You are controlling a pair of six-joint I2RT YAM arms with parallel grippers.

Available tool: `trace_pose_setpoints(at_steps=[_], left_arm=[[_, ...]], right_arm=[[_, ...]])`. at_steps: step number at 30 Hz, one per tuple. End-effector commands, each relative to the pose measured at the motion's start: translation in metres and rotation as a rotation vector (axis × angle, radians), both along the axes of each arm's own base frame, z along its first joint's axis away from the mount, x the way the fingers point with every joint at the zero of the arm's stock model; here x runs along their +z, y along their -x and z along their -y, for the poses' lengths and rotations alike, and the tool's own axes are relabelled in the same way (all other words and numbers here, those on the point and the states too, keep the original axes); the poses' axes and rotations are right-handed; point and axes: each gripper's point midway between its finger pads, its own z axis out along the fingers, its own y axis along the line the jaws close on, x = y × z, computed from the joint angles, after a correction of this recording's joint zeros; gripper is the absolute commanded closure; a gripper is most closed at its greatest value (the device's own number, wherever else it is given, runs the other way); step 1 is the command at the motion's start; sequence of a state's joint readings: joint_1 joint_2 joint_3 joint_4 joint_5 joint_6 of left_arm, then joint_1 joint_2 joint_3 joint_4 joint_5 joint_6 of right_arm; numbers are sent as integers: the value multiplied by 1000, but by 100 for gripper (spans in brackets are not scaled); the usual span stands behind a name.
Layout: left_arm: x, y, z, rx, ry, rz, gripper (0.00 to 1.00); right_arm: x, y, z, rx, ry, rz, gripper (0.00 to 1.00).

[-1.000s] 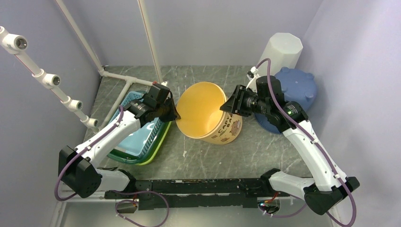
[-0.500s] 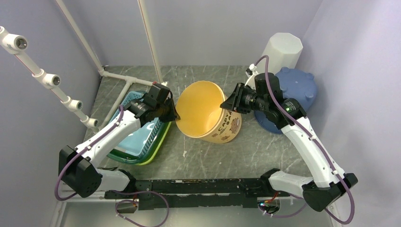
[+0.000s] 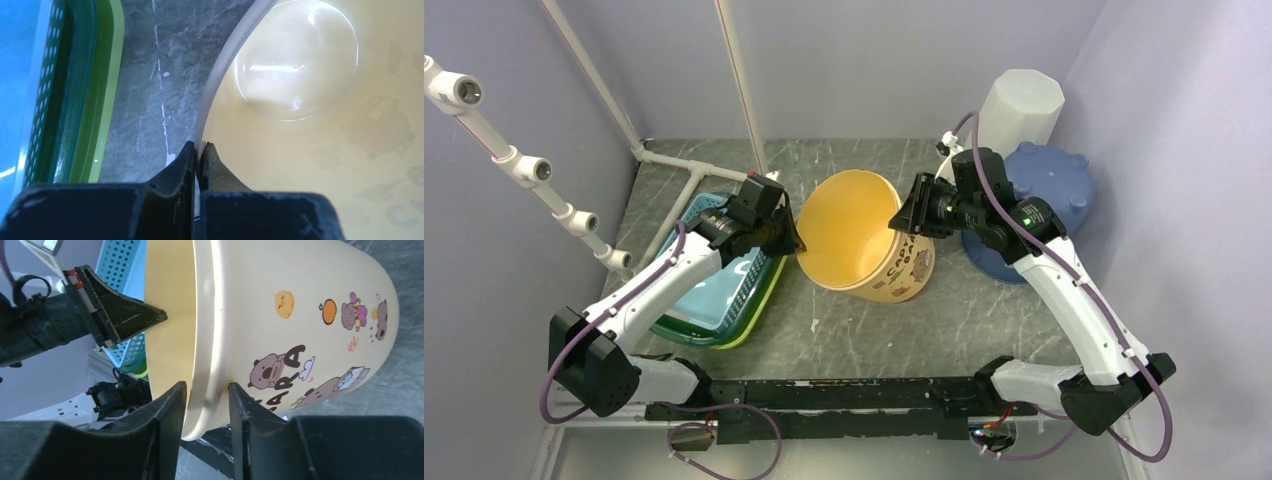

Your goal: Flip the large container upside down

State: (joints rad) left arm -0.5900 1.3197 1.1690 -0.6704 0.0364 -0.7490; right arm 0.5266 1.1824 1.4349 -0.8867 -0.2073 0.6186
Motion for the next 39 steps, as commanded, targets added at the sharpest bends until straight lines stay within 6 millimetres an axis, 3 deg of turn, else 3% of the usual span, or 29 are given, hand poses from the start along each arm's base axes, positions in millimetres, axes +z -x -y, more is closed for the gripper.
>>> trace_pose_setpoints(at_steps=[1, 7, 11, 13, 17, 26, 32, 39], left_arm=[[27, 13, 31, -146, 97, 46, 97], [26, 14, 32, -150, 100, 45, 95], [28, 14, 31, -147, 97, 48, 82], [33, 14, 31, -150, 104, 57, 68], [40, 12, 27, -133, 95, 79, 43], [50, 15, 1, -58, 25, 117, 12], [65, 19, -16, -28, -22, 153, 6], [89, 18, -16, 1, 26, 191, 6]], right_arm=[[5, -4, -9, 19, 21, 22, 63], [11, -4, -10, 20, 43, 52, 87], [17, -4, -6, 1, 82, 95, 96], [18, -4, -3, -12, 113, 105, 100], [14, -8, 4, -50, 210, 120, 100], [15, -10, 25, -112, 409, 174, 100], [11, -4, 23, -56, 481, 214, 100], [-21, 16, 17, 43, 640, 236, 100]])
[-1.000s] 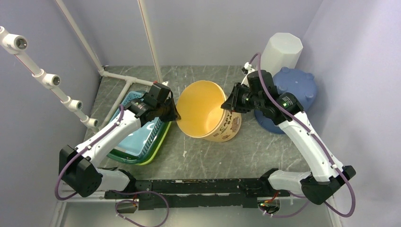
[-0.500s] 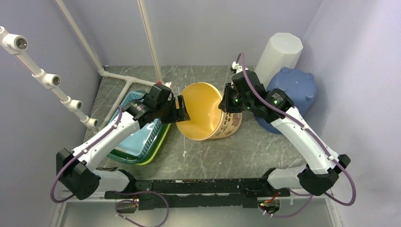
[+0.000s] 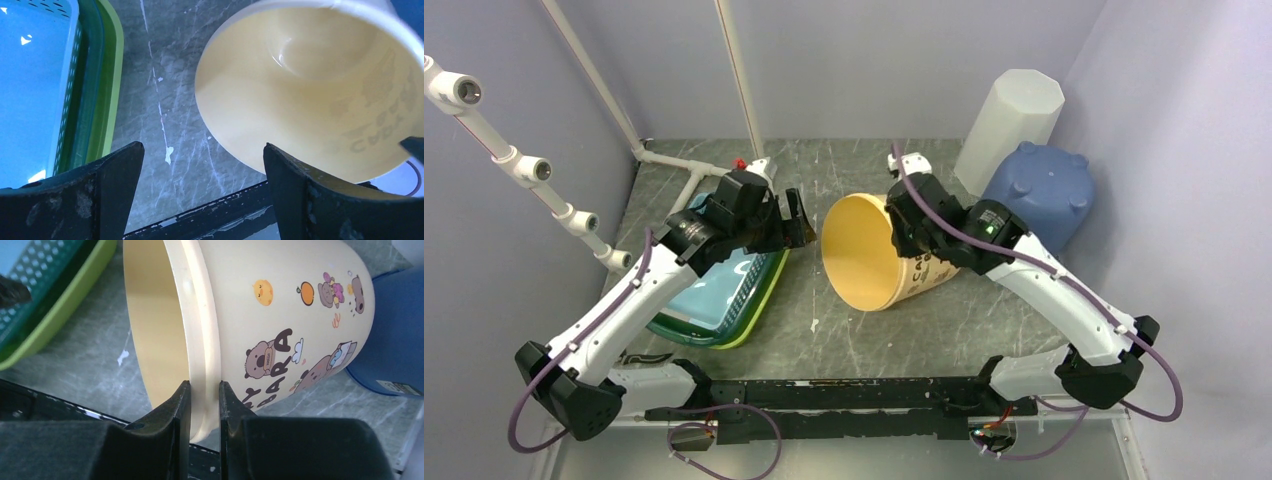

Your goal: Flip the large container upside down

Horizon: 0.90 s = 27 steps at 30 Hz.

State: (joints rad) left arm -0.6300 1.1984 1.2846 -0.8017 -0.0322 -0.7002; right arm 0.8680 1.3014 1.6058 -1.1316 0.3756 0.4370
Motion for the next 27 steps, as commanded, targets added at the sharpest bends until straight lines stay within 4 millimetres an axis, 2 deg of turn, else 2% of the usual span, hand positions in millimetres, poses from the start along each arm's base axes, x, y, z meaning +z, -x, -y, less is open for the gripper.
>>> trace_pose_setpoints(at_steps=[1, 4, 10, 14, 21, 27], left_arm=[[28, 0, -2, 27, 49, 57, 6], [32, -1, 2, 41, 96, 53, 6], [38, -3, 10, 73, 193, 61, 6], [38, -6, 27, 81, 310, 36, 6], [28, -5, 61, 76, 559, -71, 6], [20, -10, 74, 57, 587, -113, 6]], right_arm=[[-12, 8, 6, 36, 136, 47, 100], [-26, 16, 2, 59, 205, 40, 100], [-51, 38, -25, 173, 236, 19, 100], [-65, 50, -36, 207, 246, 11, 100], [-81, 57, -44, 218, 250, 4, 100], [-86, 64, -55, 255, 219, 5, 100]])
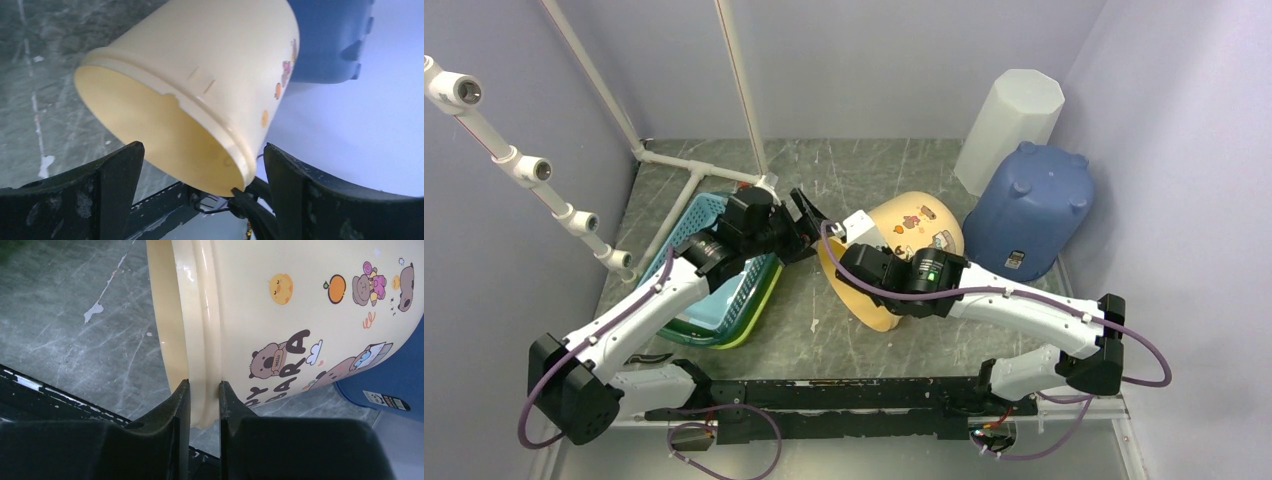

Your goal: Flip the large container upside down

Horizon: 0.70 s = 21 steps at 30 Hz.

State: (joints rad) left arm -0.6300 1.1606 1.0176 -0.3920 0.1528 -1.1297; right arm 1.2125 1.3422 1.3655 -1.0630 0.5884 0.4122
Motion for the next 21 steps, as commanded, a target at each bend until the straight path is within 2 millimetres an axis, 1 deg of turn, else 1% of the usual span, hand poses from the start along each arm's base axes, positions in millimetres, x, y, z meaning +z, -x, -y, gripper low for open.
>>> trace_pose_setpoints(at_steps=[1, 6, 10, 13, 17, 21], left_arm=[[29, -9, 22, -33, 132, 43, 6], [20, -17, 31, -54, 123, 32, 6], [6, -16, 37, -71, 126, -23, 7], [-4, -18, 37, -55, 131, -39, 13], [-12, -20, 33, -37, 89, -42, 26], [-19, -20, 29, -42, 33, -50, 34]], right_arm=[[-12, 12, -18, 24, -62, -52, 100], [-13, 15, -23, 43, -56, -49, 100], [-12, 14, -25, 45, -57, -38, 100], [-12, 14, -28, 49, -64, -36, 100], [-11, 15, -32, 59, -87, -38, 100], [-2, 15, -40, 66, -153, -28, 96]])
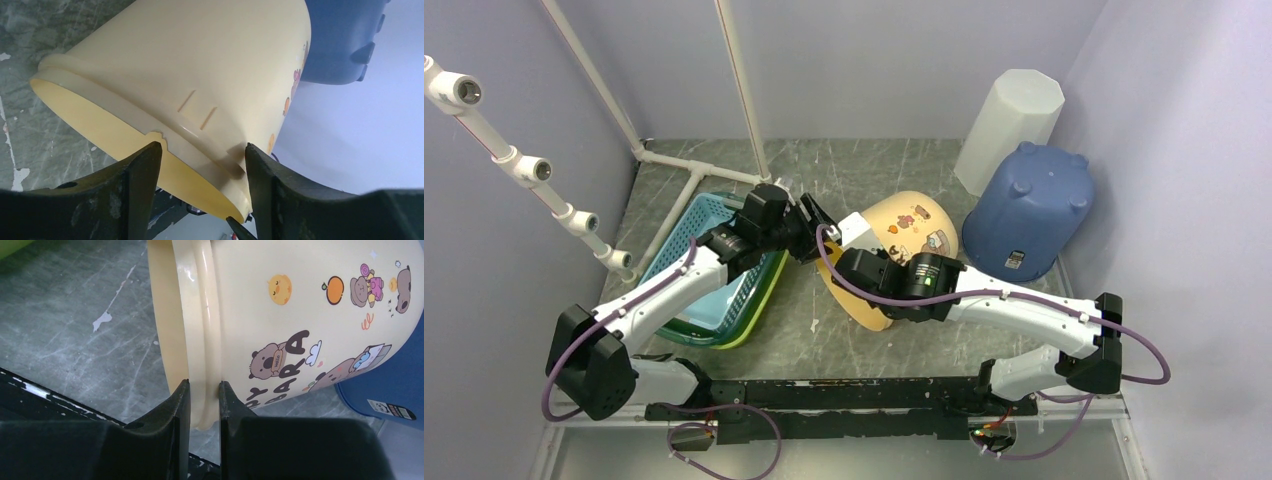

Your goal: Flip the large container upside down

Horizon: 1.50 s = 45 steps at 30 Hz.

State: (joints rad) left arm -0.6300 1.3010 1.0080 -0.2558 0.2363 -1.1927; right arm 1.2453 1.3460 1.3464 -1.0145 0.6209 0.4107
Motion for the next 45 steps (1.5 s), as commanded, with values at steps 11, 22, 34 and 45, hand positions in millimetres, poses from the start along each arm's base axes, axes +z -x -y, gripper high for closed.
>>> trace_pose_setpoints(at_steps=[11, 22, 34, 45], left_arm=[[-6, -3, -1, -26, -57, 21, 40], [-6, -3, 0, -33, -56, 23, 40], [-6, -2, -1, -36, -64, 24, 41], [-3, -2, -2, -38, -66, 33, 41]], right_arm=[[26, 3, -40, 22, -270, -10, 66], [40, -17, -36, -24, -338, -26, 54], [41, -26, -42, -34, -304, -16, 57], [18, -28, -31, -46, -167, -36, 65]])
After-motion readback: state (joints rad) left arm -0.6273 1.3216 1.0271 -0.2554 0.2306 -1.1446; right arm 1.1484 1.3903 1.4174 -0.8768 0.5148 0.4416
